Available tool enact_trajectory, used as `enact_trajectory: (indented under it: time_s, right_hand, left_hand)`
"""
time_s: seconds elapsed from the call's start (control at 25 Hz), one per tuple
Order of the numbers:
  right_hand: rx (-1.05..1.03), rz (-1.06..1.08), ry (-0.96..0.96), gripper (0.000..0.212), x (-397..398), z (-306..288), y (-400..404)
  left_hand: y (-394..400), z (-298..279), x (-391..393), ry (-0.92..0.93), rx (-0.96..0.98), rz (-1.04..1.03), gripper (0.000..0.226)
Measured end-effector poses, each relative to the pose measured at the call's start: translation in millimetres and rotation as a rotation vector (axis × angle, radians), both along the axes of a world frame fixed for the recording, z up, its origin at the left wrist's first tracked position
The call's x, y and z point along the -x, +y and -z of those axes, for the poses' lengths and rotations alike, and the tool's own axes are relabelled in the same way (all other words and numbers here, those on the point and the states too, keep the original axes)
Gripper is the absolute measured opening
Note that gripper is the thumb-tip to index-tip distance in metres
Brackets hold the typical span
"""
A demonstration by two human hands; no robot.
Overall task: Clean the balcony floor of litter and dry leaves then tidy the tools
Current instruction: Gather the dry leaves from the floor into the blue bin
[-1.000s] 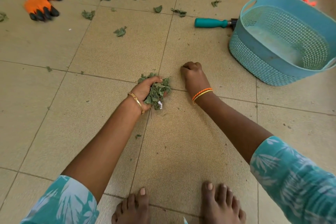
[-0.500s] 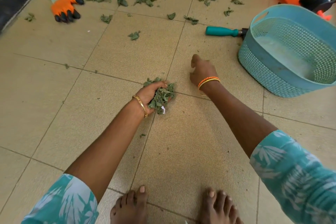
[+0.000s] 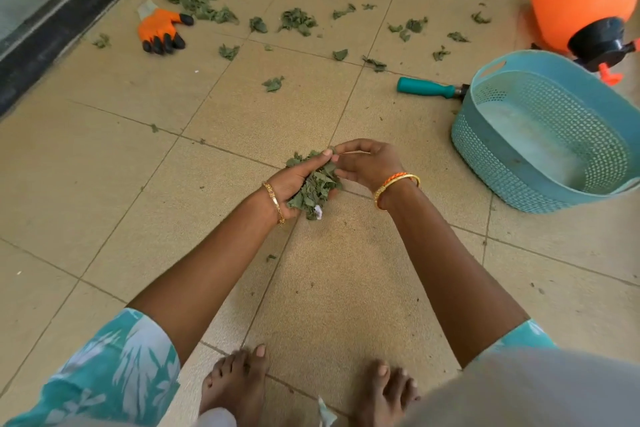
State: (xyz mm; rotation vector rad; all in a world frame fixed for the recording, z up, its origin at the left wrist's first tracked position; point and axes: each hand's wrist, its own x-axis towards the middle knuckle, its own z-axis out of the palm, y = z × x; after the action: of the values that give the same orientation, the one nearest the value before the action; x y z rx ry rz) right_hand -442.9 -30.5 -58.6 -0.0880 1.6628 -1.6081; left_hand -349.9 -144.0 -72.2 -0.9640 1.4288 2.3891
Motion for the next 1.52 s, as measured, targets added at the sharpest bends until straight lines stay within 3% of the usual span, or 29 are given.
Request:
enact_trajectory:
  time_s: [0.08,0.2,0.24,0.36,0.44,0.52,0.68,0.76,1.04,1.24,1.36,1.52]
  right_hand:
    - [-0.007,-0.05,0.03,0.019,0,-7,-7]
    - [-0.142,-0.164,0.219,0.016,2,-15,-19]
    - [-0.166,-0.167,0.232,0.014,6,-17,-23]
    - [-0.097,-0.095,0.076,0.014,25,-18,-45]
    - [-0.166,-0.105,0.164,0.014,36,-13,-64]
    - [-0.246,-0.121,0.295,0.018,46,-1,-84]
    - [-0.4,-0.207,0.688,0.022,58,18,-136]
    - [-0.467,-0.29,0.792,0.021,63,21,-162]
    - [-0.69,-0.465,0.938,0.043,61,35,-225]
    - [-0.737,-0.609,0.99,0.058,65,49,-242]
    - [-0.73,-0.592,1.027,0.051,69,73,-254]
    - [-0.679,-0.404,1.275,0.031,67,89,-257]
  left_hand:
    - [-9,-6,-1,-0.014,0.037,0.006,0.034]
    - [-29,-12,4,-0.063,0.164,0.04,0.078]
    - [-38,-12,9,-0.062,0.203,0.03,0.079]
    - [-71,-15,24,-0.071,0.226,-0.055,0.049]
    - [-97,-15,30,-0.093,0.19,-0.088,0.02]
    - [-128,-12,34,-0.075,0.145,-0.126,0.008]
    - [-197,-6,33,-0.047,0.135,-0.178,0.012]
    - [-228,-1,31,-0.06,0.111,-0.19,0.015]
    - [-271,-2,28,-0.113,-0.002,-0.24,0.021]
    - [-282,-7,37,-0.094,-0.046,-0.276,0.024]
    - [-293,-1,38,-0.054,-0.091,-0.316,0.025]
    - [-299,5,32,-0.049,-0.137,-0.408,0.024]
